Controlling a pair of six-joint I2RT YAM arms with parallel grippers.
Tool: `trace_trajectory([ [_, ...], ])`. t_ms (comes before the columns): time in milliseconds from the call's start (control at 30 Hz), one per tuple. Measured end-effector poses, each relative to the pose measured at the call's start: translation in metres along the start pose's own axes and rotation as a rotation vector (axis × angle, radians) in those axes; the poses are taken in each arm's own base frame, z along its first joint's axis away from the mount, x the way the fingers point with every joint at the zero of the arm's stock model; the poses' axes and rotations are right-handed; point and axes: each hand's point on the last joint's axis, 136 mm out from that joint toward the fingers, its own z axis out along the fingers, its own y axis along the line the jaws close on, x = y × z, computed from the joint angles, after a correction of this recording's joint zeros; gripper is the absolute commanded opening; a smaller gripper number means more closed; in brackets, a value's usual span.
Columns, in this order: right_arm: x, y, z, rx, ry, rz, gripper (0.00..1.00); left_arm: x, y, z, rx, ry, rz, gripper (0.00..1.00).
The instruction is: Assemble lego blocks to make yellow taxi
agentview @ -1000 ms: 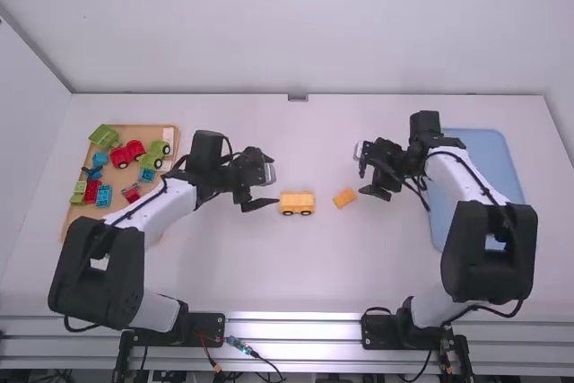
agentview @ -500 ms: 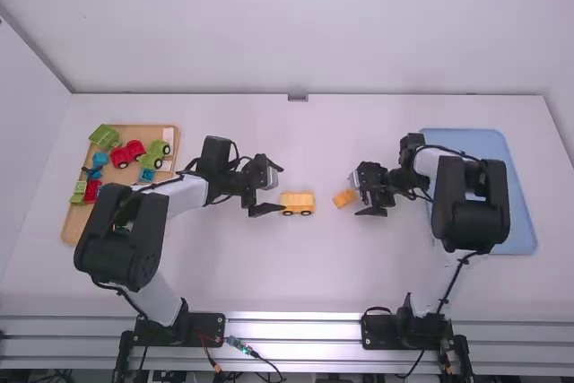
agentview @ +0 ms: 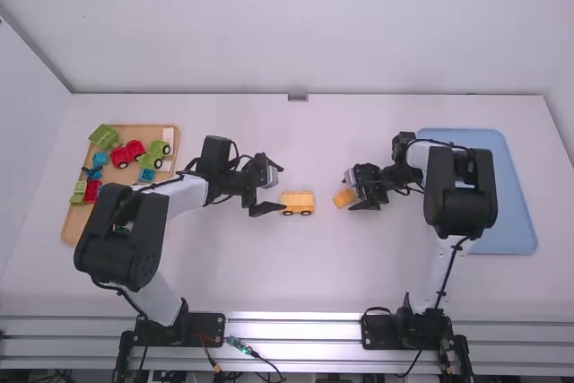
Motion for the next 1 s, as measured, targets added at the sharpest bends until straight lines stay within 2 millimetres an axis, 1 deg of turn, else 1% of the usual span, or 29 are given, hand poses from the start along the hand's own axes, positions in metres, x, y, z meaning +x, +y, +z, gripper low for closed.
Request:
trace_trajectory([
  [200,0.005,-0.006,0.005,0.008,0.049,0.023,0.71,0.000,0.000,0.000,-0.001,-0.001,0.000,0.99],
  [300,0.006,-0.011,0.008,0.015,0.065,0.028,0.67,0.000,0.000,0.000,-0.001,-0.001,-0.002,0.99],
  [367,0.005,-0.012,0.011,0.012,0.074,0.032,0.67,0.000,0.000,0.000,-0.001,-0.001,-0.002,0.99],
  [500,0.004,-0.007,0.013,-0.004,0.076,0.047,0.66,0.000,0.000,0.000,0.001,0.000,-0.004,0.99],
  [533,0.005,-0.006,0.013,-0.005,0.076,0.054,0.63,0.000,0.000,0.000,0.000,0.000,-0.004,0.99],
  [667,0.010,-0.003,0.012,0.003,0.075,0.071,0.59,0.000,0.000,0.000,0.001,0.000,-0.004,0.99],
  [733,0.011,0.000,0.013,-0.002,0.074,0.074,0.59,0.000,0.000,0.000,0.001,0.000,-0.004,0.99],
  [767,0.012,0.004,0.013,-0.009,0.072,0.078,0.57,0.000,0.000,0.000,0.001,0.000,-0.005,0.99],
  [833,0.012,0.009,0.014,-0.015,0.065,0.074,0.55,0.000,0.000,0.000,0.001,0.000,-0.009,0.99],
  [1000,0.012,0.010,0.011,0.002,0.034,0.066,0.52,0.000,0.000,0.000,0.000,0.000,-0.026,0.99],
])
